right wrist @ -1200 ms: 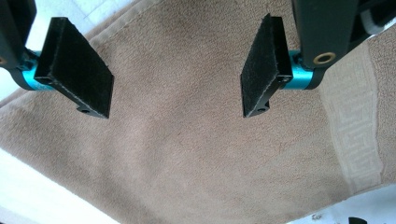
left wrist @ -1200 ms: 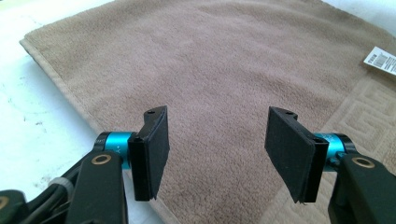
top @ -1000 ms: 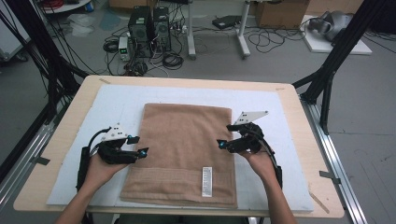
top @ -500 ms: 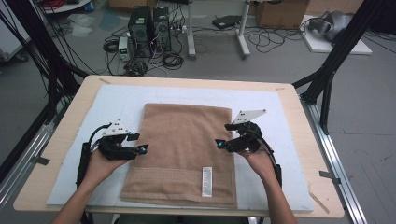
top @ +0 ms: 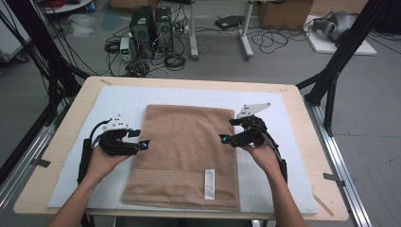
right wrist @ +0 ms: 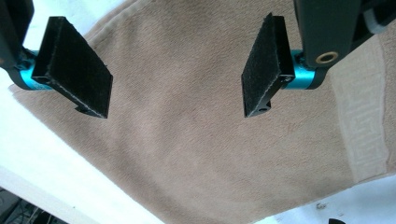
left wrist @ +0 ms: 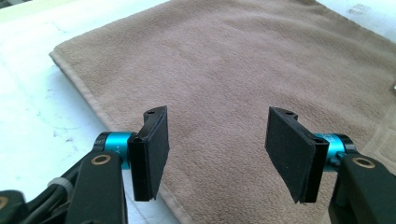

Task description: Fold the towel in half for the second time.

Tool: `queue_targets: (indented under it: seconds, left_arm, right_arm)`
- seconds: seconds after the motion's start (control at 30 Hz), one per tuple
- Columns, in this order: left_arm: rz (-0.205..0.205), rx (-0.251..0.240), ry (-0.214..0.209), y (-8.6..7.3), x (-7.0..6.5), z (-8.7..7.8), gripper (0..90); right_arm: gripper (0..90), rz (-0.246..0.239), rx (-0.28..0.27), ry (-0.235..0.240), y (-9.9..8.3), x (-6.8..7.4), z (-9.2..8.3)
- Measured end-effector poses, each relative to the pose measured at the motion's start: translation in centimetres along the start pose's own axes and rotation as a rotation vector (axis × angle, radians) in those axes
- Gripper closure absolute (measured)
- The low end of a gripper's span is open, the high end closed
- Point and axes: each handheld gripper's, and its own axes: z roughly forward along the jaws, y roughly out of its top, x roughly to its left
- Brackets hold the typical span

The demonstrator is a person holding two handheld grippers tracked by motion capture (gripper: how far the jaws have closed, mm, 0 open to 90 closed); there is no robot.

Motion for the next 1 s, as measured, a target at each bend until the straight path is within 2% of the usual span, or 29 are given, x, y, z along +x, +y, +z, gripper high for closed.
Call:
queue_targets:
  seconds: [0.07, 0.13, 0.2, 0.3, 0.37, 0.47, 0.6, 0.77, 0.9, 1.0]
  left_arm:
    - [0.001, 0.007, 0.012, 0.4, 0.2, -0.2, 39.0]
    - [0.002, -0.002, 0.018, 0.9, 0.4, -0.5, 39.0]
    - [0.002, -0.005, 0.030, 1.4, 0.8, -0.6, 39.0]
    - [0.001, -0.003, 0.059, 2.3, 1.5, -0.4, 38.9]
    - [-0.001, -0.022, 0.075, 2.8, 2.1, 0.0, 39.5]
    - [-0.025, -0.017, 0.092, 3.2, 3.2, 1.2, 40.1]
    - [-0.039, -0.027, 0.119, 2.6, 4.7, 3.0, 40.8]
    - [-0.071, 0.041, 0.134, 1.6, 6.1, 5.0, 40.8]
    - [-0.073, 0.049, 0.132, 1.1, 6.3, 6.1, 42.5]
    - [-0.059, 0.060, 0.137, 0.9, 6.2, 6.7, 43.3]
  right_arm:
    - [24.1, -0.007, -0.015, -0.004, 0.3, -0.1, 0.0]
    - [23.7, -0.005, 0.000, -0.008, 0.7, -0.3, 0.1]
    - [23.7, -0.019, -0.006, -0.023, 1.1, -0.4, 0.1]
    - [24.5, -0.013, -0.007, -0.050, 1.5, -1.0, 0.2]
    - [24.8, -0.002, -0.013, -0.067, 1.3, -1.7, 0.5]
    - [24.8, 0.036, 0.016, -0.100, 0.7, -2.9, 1.5]
    - [25.0, 0.065, 0.036, -0.125, -0.3, -4.5, 2.8]
    - [26.2, 0.082, 0.047, -0.159, -1.4, -5.9, 3.8]
    - [28.8, 0.077, 0.070, -0.175, -1.8, -6.3, 4.9]
    - [31.3, 0.107, 0.088, -0.156, -2.5, -6.6, 5.9]
